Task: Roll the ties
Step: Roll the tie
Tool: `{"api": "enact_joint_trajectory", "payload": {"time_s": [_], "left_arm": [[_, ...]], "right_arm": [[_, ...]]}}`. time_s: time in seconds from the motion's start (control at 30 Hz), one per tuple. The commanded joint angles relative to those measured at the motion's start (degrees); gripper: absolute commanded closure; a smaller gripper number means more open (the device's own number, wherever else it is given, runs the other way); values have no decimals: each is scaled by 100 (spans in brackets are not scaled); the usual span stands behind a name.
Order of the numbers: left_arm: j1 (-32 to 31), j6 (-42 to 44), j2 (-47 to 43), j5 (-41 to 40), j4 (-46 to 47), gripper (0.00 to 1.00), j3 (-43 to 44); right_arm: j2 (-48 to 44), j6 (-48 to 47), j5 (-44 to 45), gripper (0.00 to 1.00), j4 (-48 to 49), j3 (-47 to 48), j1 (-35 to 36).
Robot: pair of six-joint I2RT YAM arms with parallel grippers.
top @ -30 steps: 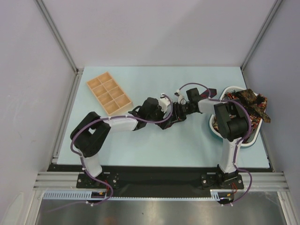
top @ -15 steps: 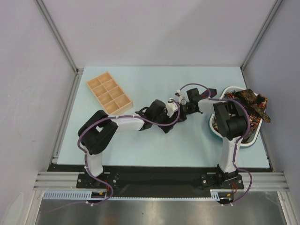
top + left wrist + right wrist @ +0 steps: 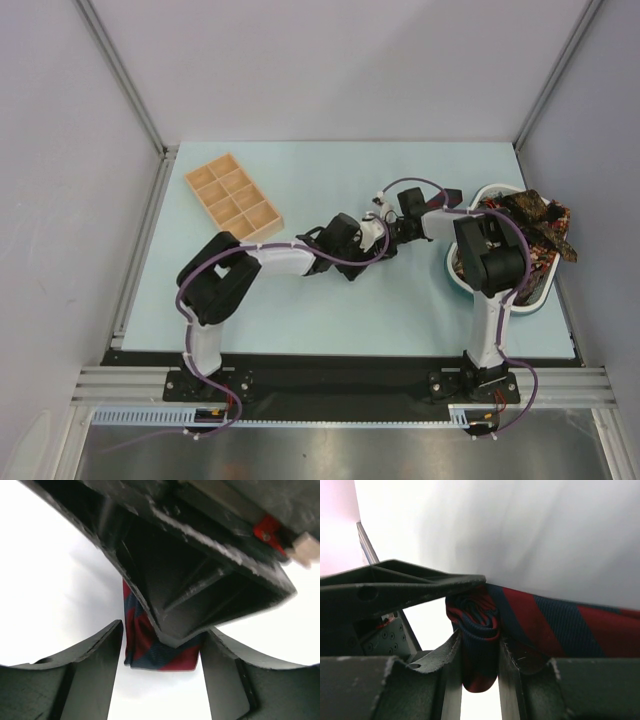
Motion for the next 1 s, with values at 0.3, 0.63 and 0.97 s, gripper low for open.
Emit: {"api": "enact_joint_trajectory", "payload": {"time_s": [0.3,0.63,0.97], "left_arm": [[-15,-643,-1617,-696,22,29,-1315],[-15,-371,-1584,-573,67,12,-1159],[-6,-125,-968,-634,198,9,-667]], "right_arm": [[717,-738,-401,82,-803,784,566],[998,-808,-612,81,-830,933,540],[1008,-774,-560,79,-874,1056,557]]}}
